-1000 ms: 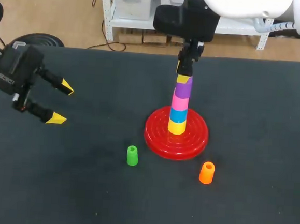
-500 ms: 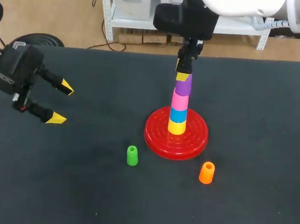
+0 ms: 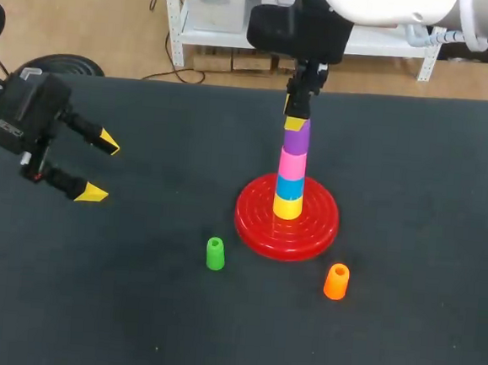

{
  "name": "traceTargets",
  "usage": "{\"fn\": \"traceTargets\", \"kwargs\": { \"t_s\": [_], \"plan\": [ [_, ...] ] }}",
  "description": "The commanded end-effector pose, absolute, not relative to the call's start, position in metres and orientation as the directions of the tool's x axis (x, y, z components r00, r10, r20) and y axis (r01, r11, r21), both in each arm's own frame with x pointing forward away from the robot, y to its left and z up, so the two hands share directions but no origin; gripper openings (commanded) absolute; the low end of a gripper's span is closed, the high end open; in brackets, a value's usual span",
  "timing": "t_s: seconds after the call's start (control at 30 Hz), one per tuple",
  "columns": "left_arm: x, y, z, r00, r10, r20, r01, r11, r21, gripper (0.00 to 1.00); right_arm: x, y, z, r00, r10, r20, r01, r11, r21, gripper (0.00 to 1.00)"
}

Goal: Pick up and stack the cylinders on the red base in this order: pink,purple,orange,green

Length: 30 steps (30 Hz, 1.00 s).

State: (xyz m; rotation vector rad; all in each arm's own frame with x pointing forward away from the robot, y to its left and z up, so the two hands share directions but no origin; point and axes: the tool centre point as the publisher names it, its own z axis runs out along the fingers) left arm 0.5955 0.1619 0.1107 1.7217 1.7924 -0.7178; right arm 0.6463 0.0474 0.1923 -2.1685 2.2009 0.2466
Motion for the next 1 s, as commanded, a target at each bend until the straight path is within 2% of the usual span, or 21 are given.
{"fn": "traceTargets", "kwargs": {
  "t_s": [0.03, 1.0],
  "plan": [
    [0.5957, 0.162, 0.1095, -0.029, 0.706, -0.708, 0.999, 0.038, -0.003, 1.0, 0.6448, 0.0466, 0.1916, -0.02, -0.99, -0.14, -0.997, 0.009, 0.076, 0.0],
    [0.5957, 0.162, 0.1095, -0.029, 0.706, -0.708, 0.999, 0.038, -0.003, 1.0, 0.6423, 0.0484, 0.1852, -0.015, -0.991, -0.131, -0.994, 0.001, 0.106, 0.0]
  ]
}}
